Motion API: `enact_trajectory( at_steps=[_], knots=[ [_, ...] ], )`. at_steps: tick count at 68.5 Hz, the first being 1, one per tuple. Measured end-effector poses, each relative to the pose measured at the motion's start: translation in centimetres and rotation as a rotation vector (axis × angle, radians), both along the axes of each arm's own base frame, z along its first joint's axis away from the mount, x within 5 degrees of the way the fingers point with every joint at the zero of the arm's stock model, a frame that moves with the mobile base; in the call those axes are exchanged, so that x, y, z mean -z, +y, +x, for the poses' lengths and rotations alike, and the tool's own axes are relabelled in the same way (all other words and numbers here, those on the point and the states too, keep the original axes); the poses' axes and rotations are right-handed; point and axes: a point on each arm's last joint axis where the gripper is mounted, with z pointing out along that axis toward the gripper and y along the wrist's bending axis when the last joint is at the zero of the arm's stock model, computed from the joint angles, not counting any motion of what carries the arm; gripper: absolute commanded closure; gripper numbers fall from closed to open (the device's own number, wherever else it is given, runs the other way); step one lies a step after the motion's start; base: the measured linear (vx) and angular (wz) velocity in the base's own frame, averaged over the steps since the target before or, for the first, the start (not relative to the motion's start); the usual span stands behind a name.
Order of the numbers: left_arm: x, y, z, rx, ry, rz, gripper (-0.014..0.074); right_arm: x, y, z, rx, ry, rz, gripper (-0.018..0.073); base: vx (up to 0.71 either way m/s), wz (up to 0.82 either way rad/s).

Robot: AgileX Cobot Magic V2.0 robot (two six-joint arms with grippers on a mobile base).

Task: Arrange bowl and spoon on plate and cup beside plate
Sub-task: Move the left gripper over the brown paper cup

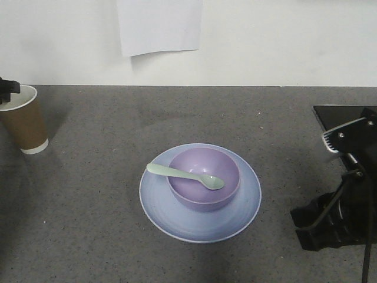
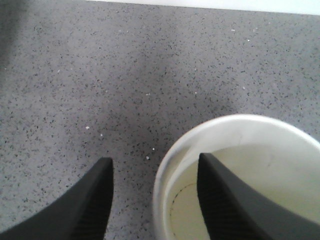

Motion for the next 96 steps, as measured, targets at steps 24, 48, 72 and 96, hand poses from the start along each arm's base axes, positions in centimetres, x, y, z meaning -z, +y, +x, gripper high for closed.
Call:
enact_trajectory(
  at_steps=[24,48,72,96],
  knots=[
    [-0.1,0.0,0.1,-0.002,-0.011,0.003,0.0514,0.0,0.0,0.0,0.000,0.000,0.000,0.0257,0.00,0.00],
    [0.0,0.0,0.0,-0.001,-0.007,0.002,0.0604,0.0,0.0,0.0,0.000,0.000,0.000,0.0257,0.00,0.00],
    [-2.7,-0.8,-1.9,0.020,-0.003,-0.002,0.0605,0.0,0.0,0.0,0.000,0.000,0.000,0.0257,0.00,0.00],
    [-6.4,-4.8,-6.2,0.133,-0.050,0.024,0.0605,0.0,0.0,0.0,0.000,0.001,0.000,0.0257,0.00,0.00]
  ],
)
